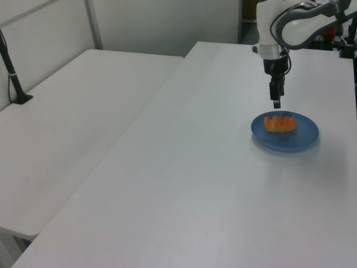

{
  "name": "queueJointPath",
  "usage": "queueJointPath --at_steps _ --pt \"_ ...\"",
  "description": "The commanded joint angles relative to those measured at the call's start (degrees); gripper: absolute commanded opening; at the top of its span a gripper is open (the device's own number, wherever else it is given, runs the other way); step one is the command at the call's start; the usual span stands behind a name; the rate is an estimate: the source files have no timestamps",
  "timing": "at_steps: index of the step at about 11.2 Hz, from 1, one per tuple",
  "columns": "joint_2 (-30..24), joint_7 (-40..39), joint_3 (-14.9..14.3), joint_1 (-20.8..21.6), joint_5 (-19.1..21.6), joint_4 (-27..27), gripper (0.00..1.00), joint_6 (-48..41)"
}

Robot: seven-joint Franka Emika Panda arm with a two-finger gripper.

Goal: Put the bread on the table
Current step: 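Move the open gripper over the bread roll on the blue plate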

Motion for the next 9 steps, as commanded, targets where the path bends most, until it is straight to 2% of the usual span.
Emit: queueJointPath --at_steps 1,9 --pt "-0.6 -1.1 0.0 0.5 -0.4 -1.5 0.97 1.6" --pt "2.2 2.5 1.3 1.6 -0.5 -2.9 0.98 6.7"
